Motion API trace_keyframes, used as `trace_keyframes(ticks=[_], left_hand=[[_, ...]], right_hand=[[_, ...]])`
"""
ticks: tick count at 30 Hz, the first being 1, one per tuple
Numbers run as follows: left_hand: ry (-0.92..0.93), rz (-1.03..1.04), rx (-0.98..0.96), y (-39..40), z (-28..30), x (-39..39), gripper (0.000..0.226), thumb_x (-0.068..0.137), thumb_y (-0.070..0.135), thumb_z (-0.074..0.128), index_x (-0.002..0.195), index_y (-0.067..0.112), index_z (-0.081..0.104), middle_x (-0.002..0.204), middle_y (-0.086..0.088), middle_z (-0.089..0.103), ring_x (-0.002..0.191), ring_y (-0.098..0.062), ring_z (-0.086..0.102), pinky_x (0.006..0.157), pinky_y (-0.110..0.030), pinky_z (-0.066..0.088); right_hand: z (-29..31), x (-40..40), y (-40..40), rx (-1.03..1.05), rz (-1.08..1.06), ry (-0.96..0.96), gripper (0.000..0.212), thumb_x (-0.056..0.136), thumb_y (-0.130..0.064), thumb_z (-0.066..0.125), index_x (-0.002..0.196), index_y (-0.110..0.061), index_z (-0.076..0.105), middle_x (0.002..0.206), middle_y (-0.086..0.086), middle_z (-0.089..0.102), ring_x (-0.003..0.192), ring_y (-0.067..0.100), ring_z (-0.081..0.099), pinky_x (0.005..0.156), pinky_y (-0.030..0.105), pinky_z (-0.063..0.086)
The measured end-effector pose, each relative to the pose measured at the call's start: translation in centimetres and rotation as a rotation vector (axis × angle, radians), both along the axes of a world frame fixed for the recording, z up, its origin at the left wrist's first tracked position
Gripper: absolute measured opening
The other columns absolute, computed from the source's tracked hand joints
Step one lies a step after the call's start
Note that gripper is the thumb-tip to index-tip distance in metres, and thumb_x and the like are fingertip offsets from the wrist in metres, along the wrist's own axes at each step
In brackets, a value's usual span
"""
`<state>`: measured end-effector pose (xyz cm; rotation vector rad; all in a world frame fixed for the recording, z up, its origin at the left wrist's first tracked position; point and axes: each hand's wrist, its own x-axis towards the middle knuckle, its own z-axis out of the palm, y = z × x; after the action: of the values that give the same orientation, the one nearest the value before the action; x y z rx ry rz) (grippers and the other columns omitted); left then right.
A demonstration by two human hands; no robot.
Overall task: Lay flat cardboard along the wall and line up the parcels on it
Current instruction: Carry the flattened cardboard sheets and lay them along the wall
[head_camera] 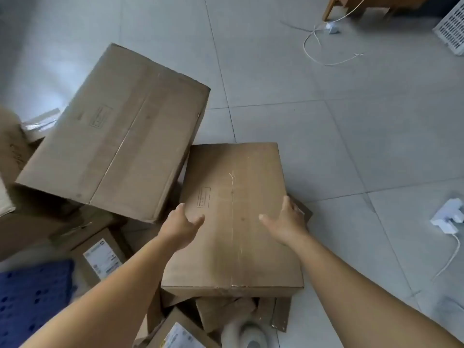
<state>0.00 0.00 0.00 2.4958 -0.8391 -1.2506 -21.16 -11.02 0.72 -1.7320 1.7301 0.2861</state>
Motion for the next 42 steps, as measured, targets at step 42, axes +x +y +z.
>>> trace_keyframes(ticks=[42], left_hand=[[0.044,0.482,-0.054,-4.1,5.1,-3.5,0.088,0.055,0.035,0.090,0.126,0.014,0.042,0.124,-0.012,0.046,0.114,-0.034,0.048,0.098,-0.051,0.044]], right_hand=[[8.0,-8.8,-3.8,0.088,-0.448,-0.157,0.113,0.057,-0.047,0.088,0.142,-0.006,0.025,0.143,0.010,0.041,0.124,0.033,0.050,0.100,0.046,0.045]])
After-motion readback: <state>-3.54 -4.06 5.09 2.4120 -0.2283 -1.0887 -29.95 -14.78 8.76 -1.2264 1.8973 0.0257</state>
